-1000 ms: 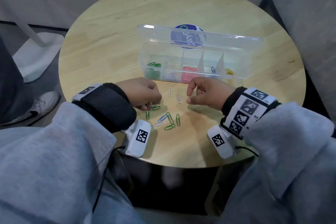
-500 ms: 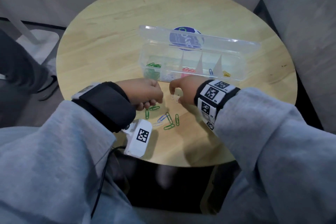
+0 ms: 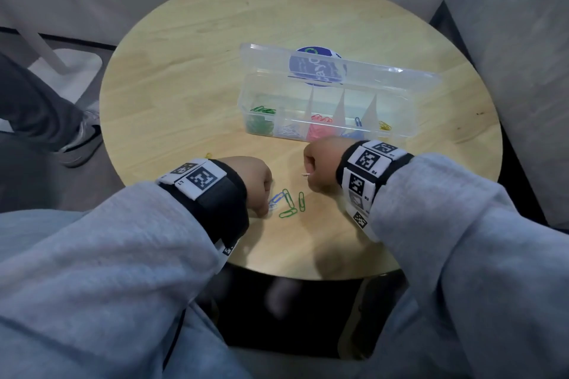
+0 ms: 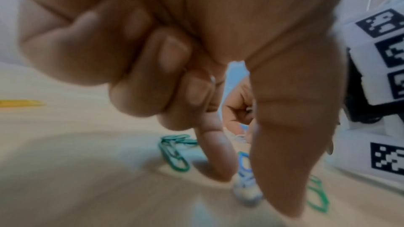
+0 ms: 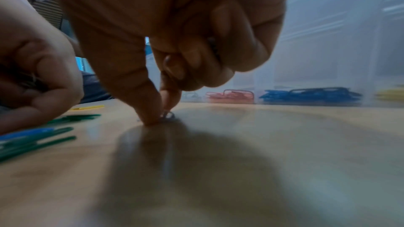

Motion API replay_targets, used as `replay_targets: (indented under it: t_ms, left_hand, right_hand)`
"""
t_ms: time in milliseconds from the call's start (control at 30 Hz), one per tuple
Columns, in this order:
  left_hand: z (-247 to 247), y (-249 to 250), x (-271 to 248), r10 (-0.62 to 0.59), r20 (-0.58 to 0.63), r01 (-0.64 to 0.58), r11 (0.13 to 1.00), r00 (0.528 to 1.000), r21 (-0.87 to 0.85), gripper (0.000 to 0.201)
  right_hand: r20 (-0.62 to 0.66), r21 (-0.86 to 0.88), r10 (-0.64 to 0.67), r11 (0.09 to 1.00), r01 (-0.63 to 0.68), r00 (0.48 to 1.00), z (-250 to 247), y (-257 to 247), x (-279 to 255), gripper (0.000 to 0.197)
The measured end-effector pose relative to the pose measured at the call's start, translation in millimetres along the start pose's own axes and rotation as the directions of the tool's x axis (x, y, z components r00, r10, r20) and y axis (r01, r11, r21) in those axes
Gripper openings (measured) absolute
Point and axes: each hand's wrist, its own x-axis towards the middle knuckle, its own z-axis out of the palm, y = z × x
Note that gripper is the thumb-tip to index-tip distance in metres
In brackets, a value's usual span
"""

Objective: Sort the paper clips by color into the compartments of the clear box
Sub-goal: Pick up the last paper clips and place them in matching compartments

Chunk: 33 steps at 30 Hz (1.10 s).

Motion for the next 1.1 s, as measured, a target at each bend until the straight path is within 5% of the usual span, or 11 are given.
replay_targets:
  t_ms: [433, 667, 800, 900, 1033, 1100]
  left_hand:
    - [5.5, -1.1, -0.1, 0.005, -0.054, -0.008, 0.999, 0.999, -0.049, 0.011]
    - [-20.8, -15.6, -0.2, 0.047, -0.101, -0.078, 0.943, 0.994, -0.322, 0.022]
    - [-34.7, -26.4, -2.6, 0.02, -0.151, -0.088, 0.883, 0.988, -0.461, 0.026]
    - [-40.8, -34.4, -0.2, -0.019, -0.177, -0.094, 0.79, 0.984, -0.605, 0.026]
    - [-44.0, -38.2, 4.9, -0.09, -0.263, -0.131, 0.687, 0.961, -0.715, 0.026]
    - [-44.6, -36.2, 6.6, -0.123, -0.306, -0.158, 0.647, 0.944, -0.746, 0.025]
  right_hand:
    - [0.134, 0.129, 0.091, 0.986, -0.109, 0.987, 4.6, 10.4, -9.7, 0.017]
    - [-0.087, 0.477, 0.08, 0.878, -0.029, 0.993, -48.7, 10.6, -19.0, 0.018]
    - [-0.3, 0.592, 0.18, 0.805, 0.035, 0.937, -71.5, 6.6, 1.5, 0.021]
    - [-0.31, 0.649, 0.249, 0.761, 0.013, 0.918, -68.8, 2.4, 16.8, 0.003]
    - [-0.286, 0.643, 0.186, 0.765, 0.044, 0.94, -53.3, 1.7, 28.9, 0.043]
    - [-0.306, 0.724, 0.165, 0.679, 0.117, 0.938, -48.0, 2.8, 25.6, 0.046]
